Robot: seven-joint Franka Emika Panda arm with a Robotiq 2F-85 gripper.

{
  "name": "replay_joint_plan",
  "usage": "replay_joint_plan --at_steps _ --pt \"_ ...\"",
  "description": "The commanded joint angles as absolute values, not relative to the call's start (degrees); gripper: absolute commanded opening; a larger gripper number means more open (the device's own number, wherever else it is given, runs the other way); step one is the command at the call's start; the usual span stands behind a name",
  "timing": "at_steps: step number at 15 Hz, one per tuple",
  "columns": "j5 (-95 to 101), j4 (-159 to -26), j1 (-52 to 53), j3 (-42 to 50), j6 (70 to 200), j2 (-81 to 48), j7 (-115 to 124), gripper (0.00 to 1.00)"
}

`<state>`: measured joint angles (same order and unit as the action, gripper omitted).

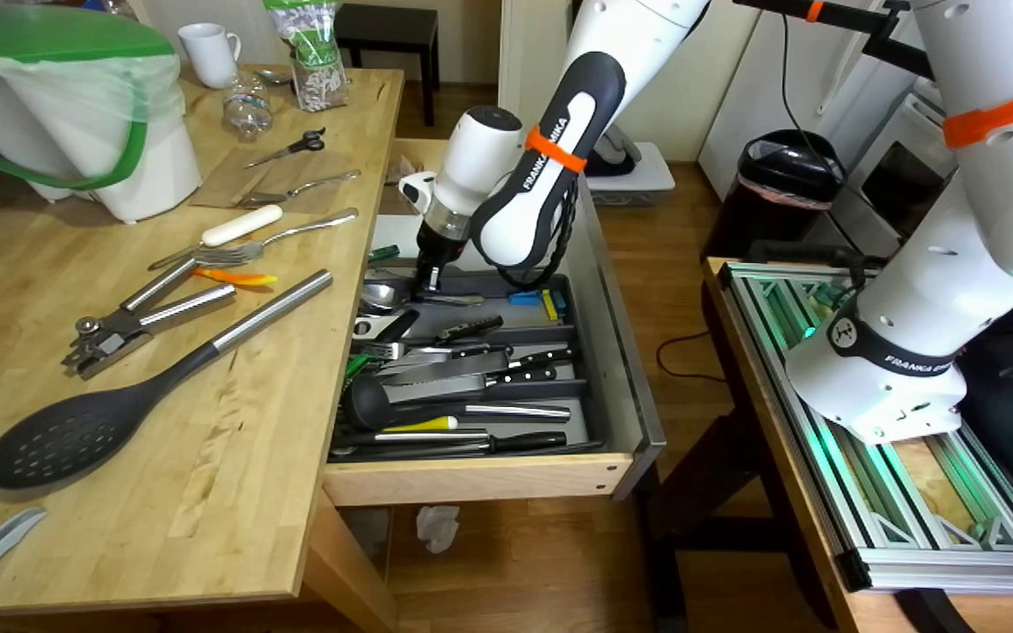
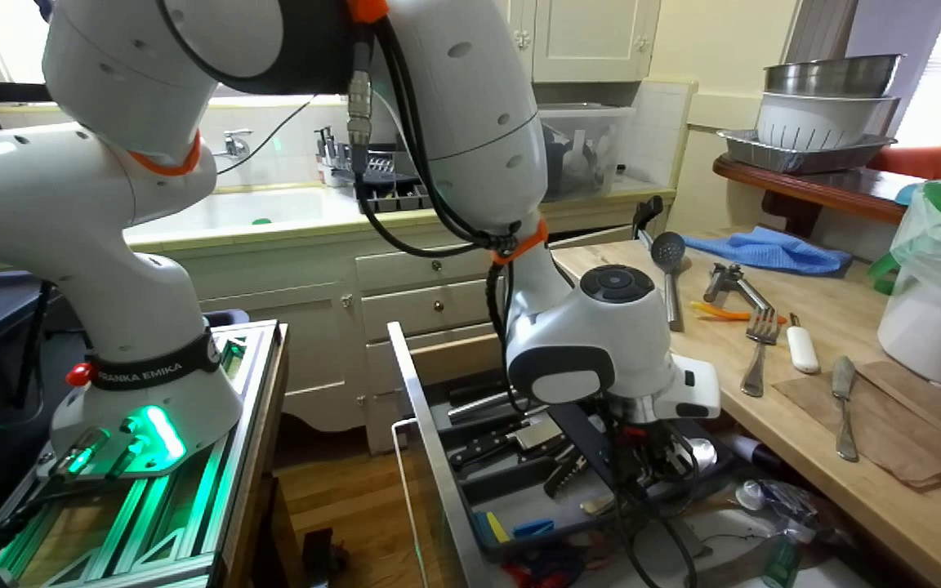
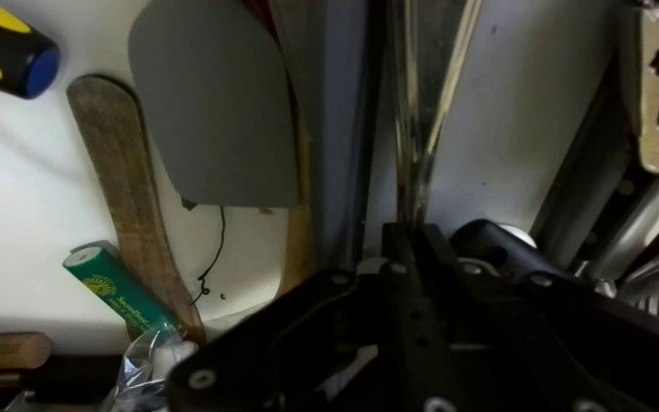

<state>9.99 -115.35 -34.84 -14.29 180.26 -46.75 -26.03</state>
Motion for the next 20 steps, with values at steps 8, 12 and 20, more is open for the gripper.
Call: replay_joint_plan --at_steps 8,12,20 --pt "12.36 -110.01 -35.35 -14.80 180.80 -51.44 -27.14 0.02" --pt "12.43 -109.02 -36.04 -15.80 180.52 -52.59 -27.63 0.02" --pt "11.40 -115.58 -40.79 -20.97 176.61 -45.47 -26.88 0.79"
